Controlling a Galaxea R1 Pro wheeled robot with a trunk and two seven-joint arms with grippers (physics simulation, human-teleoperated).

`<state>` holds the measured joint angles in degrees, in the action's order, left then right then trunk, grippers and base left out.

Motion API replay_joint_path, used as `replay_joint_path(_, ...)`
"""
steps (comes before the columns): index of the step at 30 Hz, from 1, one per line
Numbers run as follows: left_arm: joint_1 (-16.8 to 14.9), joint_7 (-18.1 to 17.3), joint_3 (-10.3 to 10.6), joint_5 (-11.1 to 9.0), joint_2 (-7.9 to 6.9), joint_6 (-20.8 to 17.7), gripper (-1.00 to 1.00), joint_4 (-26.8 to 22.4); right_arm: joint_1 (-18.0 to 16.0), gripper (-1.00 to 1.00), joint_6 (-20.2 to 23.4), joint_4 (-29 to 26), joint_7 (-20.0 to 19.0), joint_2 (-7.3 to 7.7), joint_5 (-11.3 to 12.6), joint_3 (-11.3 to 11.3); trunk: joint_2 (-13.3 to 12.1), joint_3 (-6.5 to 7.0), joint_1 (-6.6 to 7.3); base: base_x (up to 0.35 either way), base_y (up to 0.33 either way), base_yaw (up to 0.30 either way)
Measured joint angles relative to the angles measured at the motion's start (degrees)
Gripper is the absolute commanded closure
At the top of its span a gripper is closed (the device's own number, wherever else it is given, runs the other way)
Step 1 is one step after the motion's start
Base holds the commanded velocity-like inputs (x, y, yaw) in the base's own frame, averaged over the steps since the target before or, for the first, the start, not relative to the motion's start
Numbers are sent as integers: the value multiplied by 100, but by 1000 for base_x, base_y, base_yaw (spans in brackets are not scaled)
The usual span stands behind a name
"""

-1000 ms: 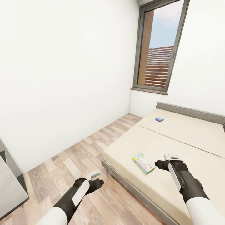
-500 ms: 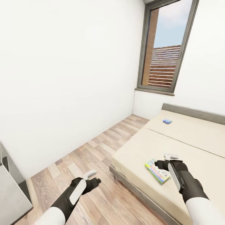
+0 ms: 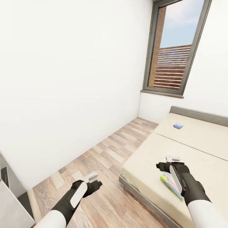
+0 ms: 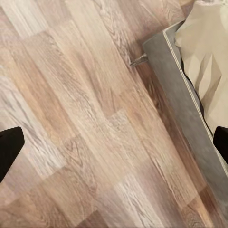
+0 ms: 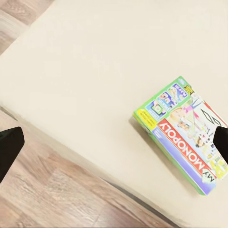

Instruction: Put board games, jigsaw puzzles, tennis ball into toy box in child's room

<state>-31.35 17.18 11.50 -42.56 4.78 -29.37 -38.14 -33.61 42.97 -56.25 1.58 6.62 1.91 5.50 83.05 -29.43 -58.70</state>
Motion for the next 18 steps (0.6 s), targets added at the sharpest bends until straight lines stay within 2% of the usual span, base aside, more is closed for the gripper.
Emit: replay_joint_path(18, 1, 0, -2, -1, 0, 0, -100, -1, 1, -100, -10, -1, 2, -11, -1, -6, 0, 0, 0, 298, 230, 9)
